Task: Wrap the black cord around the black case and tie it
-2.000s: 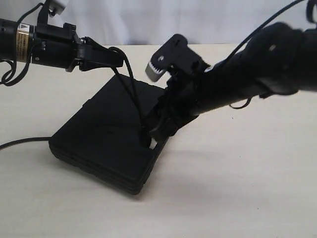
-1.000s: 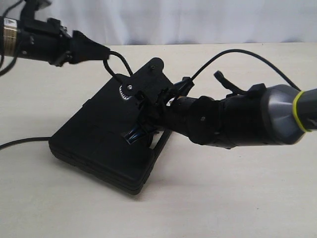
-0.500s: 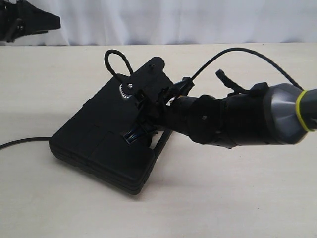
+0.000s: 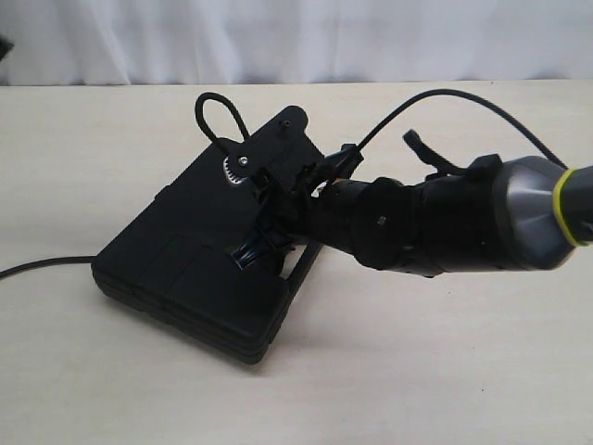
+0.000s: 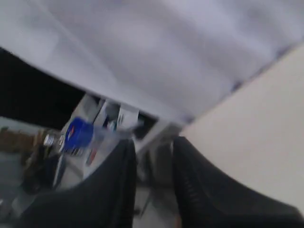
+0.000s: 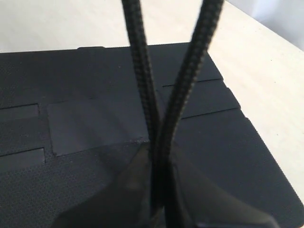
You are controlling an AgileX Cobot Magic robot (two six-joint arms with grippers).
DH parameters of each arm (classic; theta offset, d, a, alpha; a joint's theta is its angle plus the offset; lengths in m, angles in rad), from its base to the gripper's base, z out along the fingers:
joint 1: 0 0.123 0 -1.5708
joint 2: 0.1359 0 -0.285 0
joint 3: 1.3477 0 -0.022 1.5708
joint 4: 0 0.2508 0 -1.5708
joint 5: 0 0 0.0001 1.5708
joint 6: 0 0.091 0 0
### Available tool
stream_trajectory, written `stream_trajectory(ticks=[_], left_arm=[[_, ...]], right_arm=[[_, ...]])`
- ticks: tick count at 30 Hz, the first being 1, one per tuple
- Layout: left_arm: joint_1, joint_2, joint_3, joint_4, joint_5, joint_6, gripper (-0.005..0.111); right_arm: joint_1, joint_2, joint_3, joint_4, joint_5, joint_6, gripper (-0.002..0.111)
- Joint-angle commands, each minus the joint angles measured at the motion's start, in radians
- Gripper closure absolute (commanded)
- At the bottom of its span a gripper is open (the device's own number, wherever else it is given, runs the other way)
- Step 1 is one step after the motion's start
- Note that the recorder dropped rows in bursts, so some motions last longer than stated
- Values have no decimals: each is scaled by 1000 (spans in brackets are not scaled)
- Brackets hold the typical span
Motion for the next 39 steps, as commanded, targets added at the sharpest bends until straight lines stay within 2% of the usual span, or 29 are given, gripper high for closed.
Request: stream_trajectory(ticks=[1,2,4,9,11,18,28,33,35,38,39], left_arm=[[-18,78,8,-807,255,964,95],[-16,94,8,-941,311,1135,98],[-16,128,8,-1147,387,1293,100],[-16,181,24,-1277,398,1299,100],[-16,199,40,-1281,389,1295,97],[-16,285,70,-1276,353,1239,71],[-3,360,72,-1253,279,1166,69],[90,407,72,-1269,231,1172,69],[99,424,72,-1281,235,1215,70],[97,429,70,-1278,240,1275,107],[97,429,62,-1264,224,1271,107]], right_arm=[[-5,-11,2,-8,-17,-3,104],[-5,-11,2,-8,-17,-3,104],[-5,-11,2,-8,-13,-3,104],[-5,-11,2,-8,14,-3,104],[-5,-11,2,-8,20,-3,104],[-5,-11,2,-8,25,-3,104],[-5,-11,2,-8,39,-3,104],[-5,-11,2,-8,43,-3,104],[-5,-11,2,-8,43,-3,104],[-5,-11,2,-8,41,-24,104],[-5,-11,2,-8,41,-24,104]])
